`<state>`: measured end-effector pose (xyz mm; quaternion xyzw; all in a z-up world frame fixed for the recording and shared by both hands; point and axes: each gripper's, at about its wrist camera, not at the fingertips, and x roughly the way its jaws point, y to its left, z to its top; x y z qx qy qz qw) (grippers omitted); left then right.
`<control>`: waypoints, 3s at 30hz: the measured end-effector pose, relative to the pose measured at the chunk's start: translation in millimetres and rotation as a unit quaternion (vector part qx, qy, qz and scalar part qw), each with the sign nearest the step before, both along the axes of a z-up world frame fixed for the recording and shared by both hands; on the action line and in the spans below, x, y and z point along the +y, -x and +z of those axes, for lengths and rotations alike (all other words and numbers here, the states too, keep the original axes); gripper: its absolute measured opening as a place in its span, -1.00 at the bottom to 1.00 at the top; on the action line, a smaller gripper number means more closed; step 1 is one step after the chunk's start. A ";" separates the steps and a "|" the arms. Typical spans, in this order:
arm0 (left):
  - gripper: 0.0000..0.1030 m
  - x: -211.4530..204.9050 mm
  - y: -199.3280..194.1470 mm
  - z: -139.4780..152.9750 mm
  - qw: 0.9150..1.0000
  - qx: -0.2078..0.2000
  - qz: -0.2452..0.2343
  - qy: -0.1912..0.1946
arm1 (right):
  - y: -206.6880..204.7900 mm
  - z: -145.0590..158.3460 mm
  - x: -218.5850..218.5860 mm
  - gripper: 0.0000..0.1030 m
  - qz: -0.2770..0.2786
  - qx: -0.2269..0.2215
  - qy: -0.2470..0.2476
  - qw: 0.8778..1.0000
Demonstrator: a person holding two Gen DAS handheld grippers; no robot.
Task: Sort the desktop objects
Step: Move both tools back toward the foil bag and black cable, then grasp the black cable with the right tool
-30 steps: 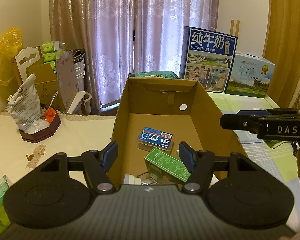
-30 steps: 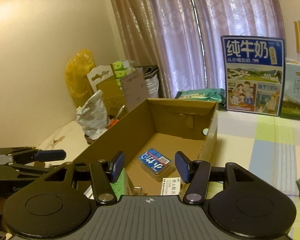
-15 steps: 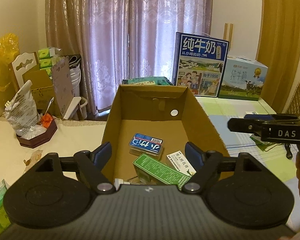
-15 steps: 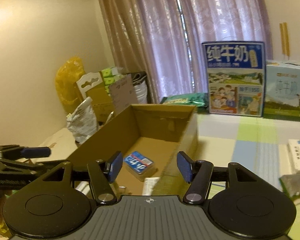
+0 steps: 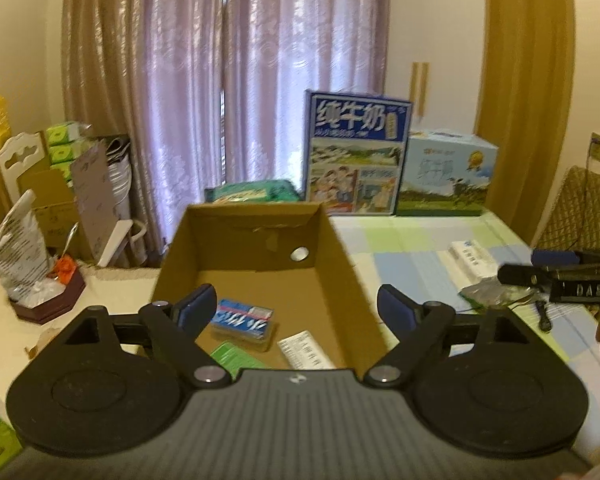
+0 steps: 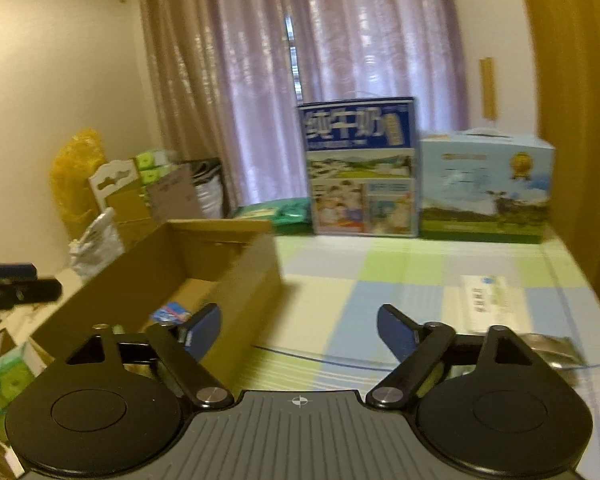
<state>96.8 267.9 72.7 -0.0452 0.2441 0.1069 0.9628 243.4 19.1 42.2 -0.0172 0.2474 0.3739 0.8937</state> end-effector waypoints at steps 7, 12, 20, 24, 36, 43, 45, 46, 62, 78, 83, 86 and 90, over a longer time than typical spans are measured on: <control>0.77 -44.3 -28.8 11.5 0.999 -0.018 -0.047 0.003 | -9.1 -0.8 -55.8 0.84 -0.050 -0.006 0.012 0.999; 0.83 -76.9 -54.6 9.9 0.997 -0.020 -0.080 0.012 | -20.1 -5.0 -95.0 0.88 -0.086 -0.005 0.025 0.996; 0.91 -129.8 -97.8 -12.5 0.992 -0.006 -0.124 0.026 | -33.3 -10.6 -140.1 0.94 -0.128 -0.001 0.031 0.991; 0.92 -149.3 -115.8 -28.6 0.990 0.007 -0.138 0.035 | -38.5 -13.6 -152.6 0.96 -0.139 0.001 0.034 0.990; 0.91 -176.9 -148.5 -79.0 0.986 0.036 -0.163 0.020 | -66.5 -31.2 -175.9 0.96 -0.149 0.041 0.063 0.986; 0.91 -184.8 -172.6 -95.6 0.982 0.046 -0.179 0.022 | -83.9 -49.1 -182.0 0.95 -0.150 0.085 0.088 0.981; 0.91 -188.0 -180.6 -101.5 0.980 0.053 -0.188 0.024 | -88.7 -54.6 -181.0 0.95 -0.148 0.091 0.095 0.980; 0.91 -189.4 -184.1 -104.0 0.979 0.052 -0.194 0.025 | -91.5 -56.7 -180.6 0.95 -0.148 0.095 0.097 0.980; 0.91 -206.5 -224.5 -135.5 0.966 0.108 -0.233 -0.026 | -154.7 -101.8 -167.5 0.49 -0.142 0.176 0.111 0.968; 0.91 -208.5 -236.4 -148.5 0.963 0.119 -0.243 -0.018 | -169.3 -129.7 -148.8 0.04 -0.141 0.183 0.154 0.961; 0.91 -209.7 -235.3 -149.4 0.961 0.122 -0.247 -0.012 | -170.4 -131.3 -145.9 -0.13 -0.145 0.171 0.163 0.961; 0.91 -210.5 -235.0 -149.5 0.961 0.120 -0.248 -0.011 | -172.1 -132.0 -146.6 -0.26 -0.151 0.166 0.165 0.961; 0.91 -210.4 -235.2 -150.1 0.960 0.122 -0.251 -0.013 | -174.2 -130.5 -149.7 -0.62 -0.165 0.169 0.165 0.958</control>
